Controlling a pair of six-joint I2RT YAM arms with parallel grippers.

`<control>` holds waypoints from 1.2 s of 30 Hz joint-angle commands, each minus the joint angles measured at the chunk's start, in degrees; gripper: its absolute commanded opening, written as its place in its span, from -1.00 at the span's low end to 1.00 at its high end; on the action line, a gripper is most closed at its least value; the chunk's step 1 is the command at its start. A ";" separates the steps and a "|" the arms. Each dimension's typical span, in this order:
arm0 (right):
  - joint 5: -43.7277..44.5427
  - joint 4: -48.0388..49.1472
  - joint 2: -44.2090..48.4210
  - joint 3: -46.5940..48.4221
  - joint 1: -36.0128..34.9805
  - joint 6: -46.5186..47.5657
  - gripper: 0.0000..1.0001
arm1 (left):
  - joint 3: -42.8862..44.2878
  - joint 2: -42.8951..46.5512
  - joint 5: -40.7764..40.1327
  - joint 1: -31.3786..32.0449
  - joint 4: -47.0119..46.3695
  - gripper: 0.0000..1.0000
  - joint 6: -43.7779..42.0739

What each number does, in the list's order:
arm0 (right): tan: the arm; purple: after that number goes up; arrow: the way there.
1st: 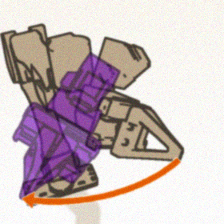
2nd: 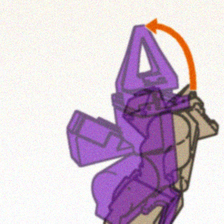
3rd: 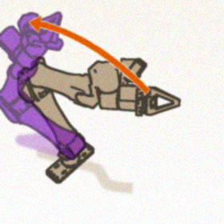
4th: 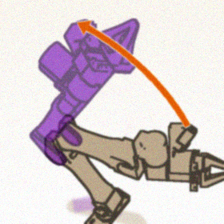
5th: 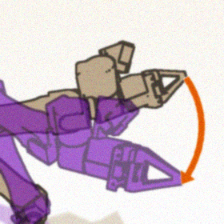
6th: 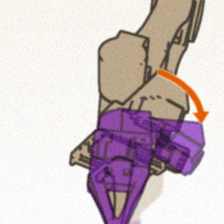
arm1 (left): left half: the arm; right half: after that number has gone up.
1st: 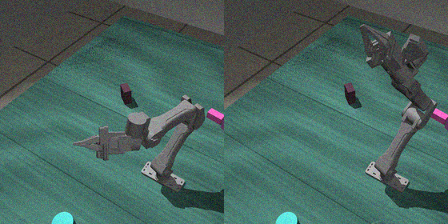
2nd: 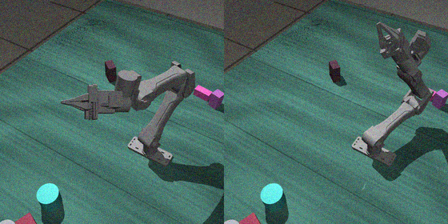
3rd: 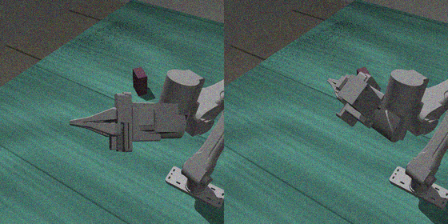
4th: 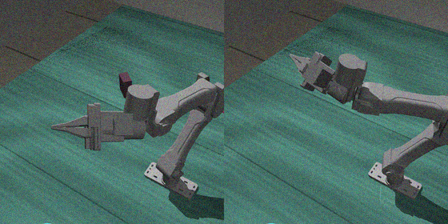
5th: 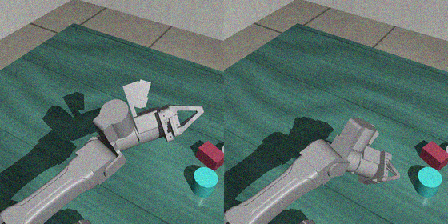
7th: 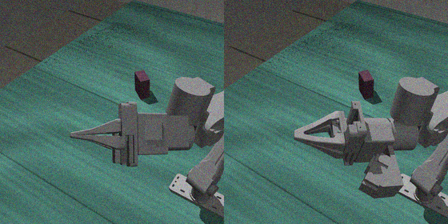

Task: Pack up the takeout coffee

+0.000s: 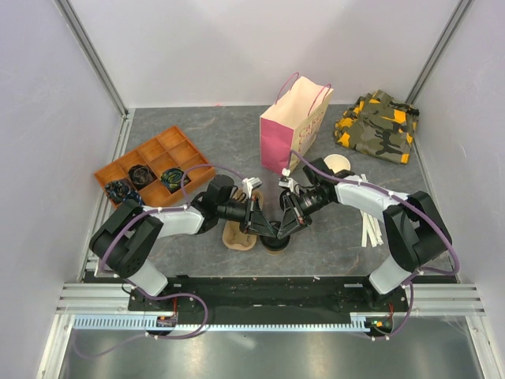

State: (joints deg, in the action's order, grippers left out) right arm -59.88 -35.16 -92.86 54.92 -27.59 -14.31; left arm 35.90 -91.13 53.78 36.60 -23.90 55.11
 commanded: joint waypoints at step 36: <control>3.89 -2.99 -1.98 1.77 -0.09 6.83 -0.73 | 1.27 -0.82 -6.24 -1.36 6.41 -0.96 -4.31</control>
State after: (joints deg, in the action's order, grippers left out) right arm -60.55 -36.38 -93.62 55.66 -27.53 -11.14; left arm 39.33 -92.97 55.88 36.01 -18.96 52.64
